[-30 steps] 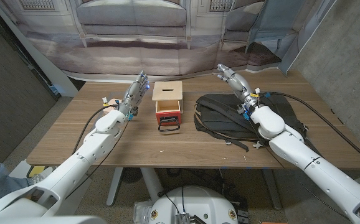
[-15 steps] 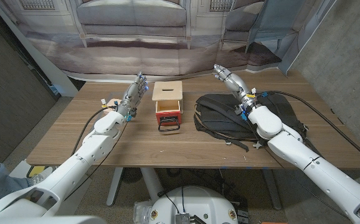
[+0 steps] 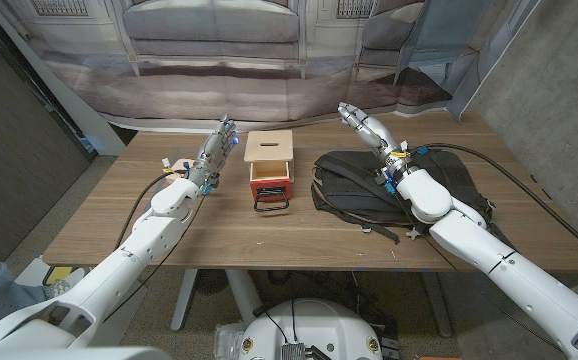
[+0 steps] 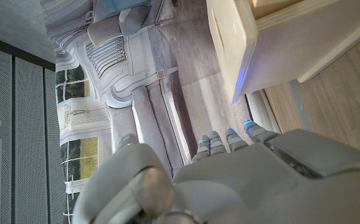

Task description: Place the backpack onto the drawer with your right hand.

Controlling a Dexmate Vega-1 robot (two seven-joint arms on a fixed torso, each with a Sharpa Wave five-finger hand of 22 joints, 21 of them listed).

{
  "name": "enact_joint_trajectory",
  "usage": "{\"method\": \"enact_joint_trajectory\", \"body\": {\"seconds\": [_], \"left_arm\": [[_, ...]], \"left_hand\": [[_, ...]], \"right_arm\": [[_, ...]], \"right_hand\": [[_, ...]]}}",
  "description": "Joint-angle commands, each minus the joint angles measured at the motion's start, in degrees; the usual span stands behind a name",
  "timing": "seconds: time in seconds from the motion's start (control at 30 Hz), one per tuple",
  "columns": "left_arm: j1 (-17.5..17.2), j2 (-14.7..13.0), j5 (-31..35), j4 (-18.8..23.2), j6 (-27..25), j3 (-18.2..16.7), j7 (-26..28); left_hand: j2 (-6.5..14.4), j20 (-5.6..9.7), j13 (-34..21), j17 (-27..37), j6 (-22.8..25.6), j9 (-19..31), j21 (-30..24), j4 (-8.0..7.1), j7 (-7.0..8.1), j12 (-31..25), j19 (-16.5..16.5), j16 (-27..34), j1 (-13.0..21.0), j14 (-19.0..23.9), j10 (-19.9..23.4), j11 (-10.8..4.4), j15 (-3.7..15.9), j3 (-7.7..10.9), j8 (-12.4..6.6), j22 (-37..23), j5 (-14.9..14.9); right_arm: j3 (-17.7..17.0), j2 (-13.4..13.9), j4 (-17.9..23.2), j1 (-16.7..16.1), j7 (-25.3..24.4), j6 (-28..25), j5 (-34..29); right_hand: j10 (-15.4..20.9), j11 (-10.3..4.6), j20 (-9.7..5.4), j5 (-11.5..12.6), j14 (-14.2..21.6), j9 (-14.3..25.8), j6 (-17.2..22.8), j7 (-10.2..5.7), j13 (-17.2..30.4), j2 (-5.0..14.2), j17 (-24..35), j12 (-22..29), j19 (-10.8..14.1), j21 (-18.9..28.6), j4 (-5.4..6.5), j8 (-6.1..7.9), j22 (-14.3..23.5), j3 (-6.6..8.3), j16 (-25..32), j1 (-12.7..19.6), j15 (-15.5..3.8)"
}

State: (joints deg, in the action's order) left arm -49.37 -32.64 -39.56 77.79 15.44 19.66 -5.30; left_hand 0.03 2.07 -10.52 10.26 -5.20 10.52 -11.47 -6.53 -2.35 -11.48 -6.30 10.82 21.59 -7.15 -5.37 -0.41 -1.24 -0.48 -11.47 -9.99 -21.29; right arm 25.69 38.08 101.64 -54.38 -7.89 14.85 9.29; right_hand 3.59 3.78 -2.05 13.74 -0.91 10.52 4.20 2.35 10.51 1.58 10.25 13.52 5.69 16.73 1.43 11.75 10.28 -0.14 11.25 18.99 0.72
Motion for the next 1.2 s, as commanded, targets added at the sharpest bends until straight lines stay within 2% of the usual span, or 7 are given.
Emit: {"method": "enact_joint_trajectory", "body": {"seconds": [0.03, 1.2], "left_arm": [[0.74, 0.48, -0.19, -0.61, -0.23, 0.34, -0.67], [-1.06, -0.47, -0.36, 1.53, 0.38, -0.59, 0.18]], "left_hand": [[0.43, 0.96, -0.15, 0.23, 0.12, 0.17, 0.07, -0.27, -0.11, -0.20, -0.29, -0.06, 0.24, -0.19, 0.34, -0.06, 0.13, -0.35, 0.04, -0.32, -0.21], [0.79, 1.02, -0.16, 0.24, 0.31, 0.17, 0.09, -0.11, -0.16, -0.16, -0.32, -0.06, 0.57, -0.11, 0.41, -0.12, 0.06, -0.75, 0.07, -0.32, -0.16]], "right_arm": [[1.07, 0.19, 0.31, 0.44, 1.26, -0.46, -1.18], [3.00, 2.43, 4.75, 0.75, -0.16, -5.55, -10.61]], "right_hand": [[0.43, 0.48, -2.27, -0.31, 0.37, 0.33, 0.58, -0.37, 0.16, 0.04, 0.23, -0.08, 0.48, -0.16, -0.11, 0.11, 0.08, -0.02, -0.10, 0.78, 0.38], [0.62, 0.02, -2.10, -0.32, 0.42, 0.36, 0.92, -0.77, 0.18, 0.52, 0.20, -0.27, 0.43, -0.90, -0.85, 0.03, 0.10, 0.35, -0.29, 1.97, 0.30]]}}
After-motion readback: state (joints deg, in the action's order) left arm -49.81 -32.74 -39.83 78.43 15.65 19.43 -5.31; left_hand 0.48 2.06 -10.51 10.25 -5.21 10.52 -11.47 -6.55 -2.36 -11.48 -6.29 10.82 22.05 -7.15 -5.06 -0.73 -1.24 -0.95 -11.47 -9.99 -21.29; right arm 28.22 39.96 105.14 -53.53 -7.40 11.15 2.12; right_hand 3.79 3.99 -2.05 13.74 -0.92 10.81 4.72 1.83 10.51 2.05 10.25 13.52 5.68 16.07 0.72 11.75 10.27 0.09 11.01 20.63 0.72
